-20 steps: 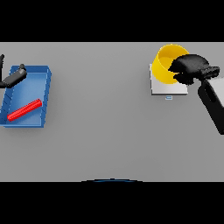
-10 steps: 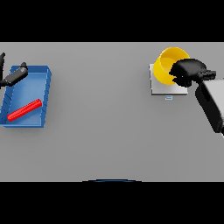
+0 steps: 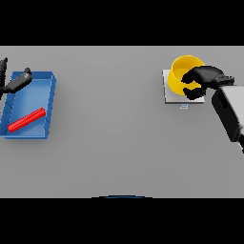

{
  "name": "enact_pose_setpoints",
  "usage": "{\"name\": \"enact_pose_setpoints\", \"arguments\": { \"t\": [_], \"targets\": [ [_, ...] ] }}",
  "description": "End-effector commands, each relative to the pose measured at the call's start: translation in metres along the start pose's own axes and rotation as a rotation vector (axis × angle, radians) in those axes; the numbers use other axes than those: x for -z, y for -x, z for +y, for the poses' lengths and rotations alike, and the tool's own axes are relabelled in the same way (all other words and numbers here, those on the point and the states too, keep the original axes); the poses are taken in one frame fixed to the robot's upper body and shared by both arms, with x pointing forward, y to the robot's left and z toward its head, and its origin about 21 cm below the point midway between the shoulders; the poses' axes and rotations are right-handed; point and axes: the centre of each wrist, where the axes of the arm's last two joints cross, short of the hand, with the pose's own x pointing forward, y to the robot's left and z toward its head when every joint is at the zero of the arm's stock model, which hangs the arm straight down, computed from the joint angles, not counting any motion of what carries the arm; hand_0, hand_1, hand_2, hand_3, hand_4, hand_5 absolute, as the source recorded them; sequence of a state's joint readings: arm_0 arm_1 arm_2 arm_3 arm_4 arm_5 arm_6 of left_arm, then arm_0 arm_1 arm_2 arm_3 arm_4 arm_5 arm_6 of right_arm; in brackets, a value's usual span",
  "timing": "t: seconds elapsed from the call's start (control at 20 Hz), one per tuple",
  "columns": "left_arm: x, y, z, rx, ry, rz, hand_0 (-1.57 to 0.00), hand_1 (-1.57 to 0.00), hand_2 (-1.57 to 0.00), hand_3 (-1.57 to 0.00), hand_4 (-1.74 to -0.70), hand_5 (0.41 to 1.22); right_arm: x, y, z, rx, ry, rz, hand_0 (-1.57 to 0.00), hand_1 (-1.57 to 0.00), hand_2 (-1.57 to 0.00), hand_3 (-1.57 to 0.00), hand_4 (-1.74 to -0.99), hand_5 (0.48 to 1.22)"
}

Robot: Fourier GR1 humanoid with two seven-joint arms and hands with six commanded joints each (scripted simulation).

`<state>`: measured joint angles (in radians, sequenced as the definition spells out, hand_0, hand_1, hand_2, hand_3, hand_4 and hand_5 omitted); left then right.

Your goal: Pick up the red beaker and tilt it to pour out 1 green nut into yellow bowl. Pick up the yellow bowl and place it on the metallic measuring scale.

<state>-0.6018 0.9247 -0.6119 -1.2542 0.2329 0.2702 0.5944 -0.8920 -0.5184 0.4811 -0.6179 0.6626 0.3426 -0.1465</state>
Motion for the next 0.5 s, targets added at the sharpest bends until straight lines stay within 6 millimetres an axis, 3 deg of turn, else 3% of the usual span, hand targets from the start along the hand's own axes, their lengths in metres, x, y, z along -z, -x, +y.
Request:
{"name": "enact_pose_setpoints", "arguments": {
  "t": [0.0,0.2,0.45],
  "targets": [
    [-0.0009,-0.0015,-0.0017,0.002,0.003,-0.005,0.00,0.00,0.00,0.00,-0.81,0.738,0.0018,-0.0011,-0.0011,0.000,-0.005,0.003,-0.40,-0.35,-0.52,-0.60,-1.410,0.821],
    [0.0024,-0.0019,-0.0036,-0.009,-0.001,-0.002,0.00,0.00,0.00,0.00,-0.81,0.736,0.0017,0.0014,-0.0038,-0.022,-0.027,-0.038,-0.16,-0.14,-0.29,-0.47,-1.356,0.755],
    [0.0003,0.0005,-0.0016,-0.019,0.001,-0.009,0.00,0.00,0.00,0.00,-0.82,0.734,0.0038,-0.0007,-0.0032,-0.047,-0.050,-0.028,-0.05,-0.05,-0.12,-0.35,-1.308,0.733]
  ]
}}
